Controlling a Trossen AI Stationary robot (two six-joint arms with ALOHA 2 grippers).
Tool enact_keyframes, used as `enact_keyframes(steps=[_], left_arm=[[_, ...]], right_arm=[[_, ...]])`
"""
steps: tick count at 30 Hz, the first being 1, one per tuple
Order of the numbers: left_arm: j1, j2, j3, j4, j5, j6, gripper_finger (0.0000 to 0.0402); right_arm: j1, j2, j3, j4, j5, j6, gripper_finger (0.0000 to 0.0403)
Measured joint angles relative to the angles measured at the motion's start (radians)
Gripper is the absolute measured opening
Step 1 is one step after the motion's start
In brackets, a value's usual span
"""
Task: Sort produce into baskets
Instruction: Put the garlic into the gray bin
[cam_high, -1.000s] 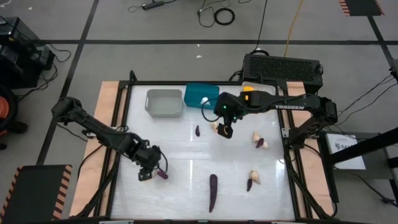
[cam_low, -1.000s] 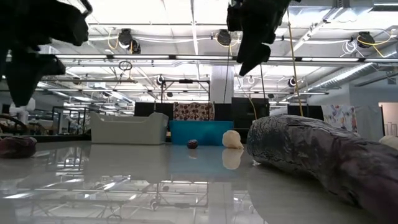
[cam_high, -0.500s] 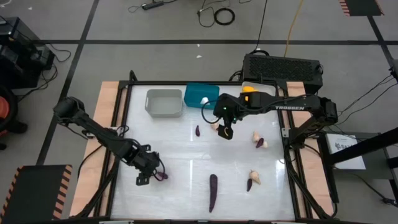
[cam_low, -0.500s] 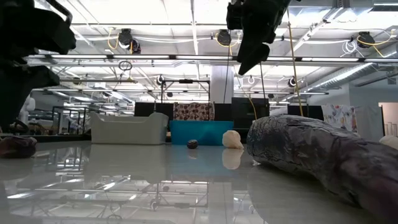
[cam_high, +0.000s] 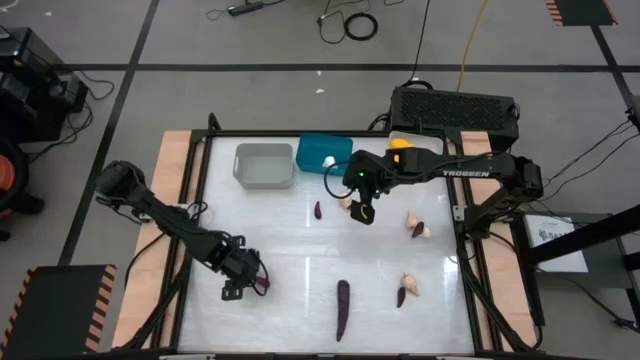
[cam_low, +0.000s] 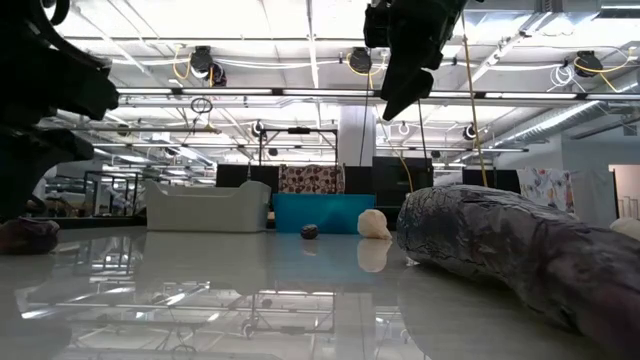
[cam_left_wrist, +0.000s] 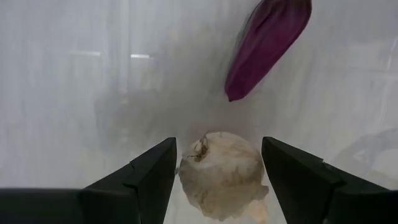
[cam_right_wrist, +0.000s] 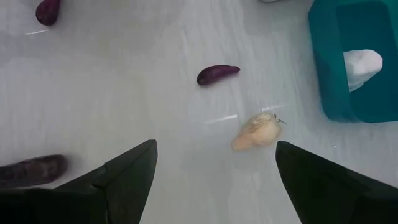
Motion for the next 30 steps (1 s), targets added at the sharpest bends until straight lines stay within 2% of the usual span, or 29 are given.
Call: enact_keyframes(steps=[4, 12, 17, 20, 24, 28, 30], left_arm=[[0.0, 0.004, 0.0, 0.002, 0.002, -0.001, 0.0238], [0.002, 0.004, 0.002, -0.009, 0.026, -0.001, 0.0169], [0.046, -0.016, 0.064, -0.076, 0.026, 0.028, 0.0155], [0.11, -0.056, 0.13, -0.12, -0.019, 0.126, 0.0155], [0.242, -0.132, 0.23, -0.158, -0.185, 0.317, 0.0155], [0.429, -0.215, 0.307, -0.157, -0.35, 0.51, 0.0154], [0.551, -0.242, 0.319, -0.138, -0.374, 0.59, 0.0154]], right_arm=[[0.0, 0.0, 0.0, 0.0, 0.0, 0.002, 0.032], [0.0, 0.0, 0.0, -0.002, -0.001, 0.038, 0.032], [0.011, 0.0, 0.0, -0.025, -0.006, 0.102, 0.032], [0.037, 0.0, 0.0, -0.07, -0.006, 0.13, 0.032], [0.085, 0.0, 0.0, -0.127, -0.006, 0.198, 0.032], [0.149, 0.0, 0.0, -0.131, -0.005, 0.294, 0.032], [0.187, 0.0, 0.0, -0.128, 0.008, 0.331, 0.032]])
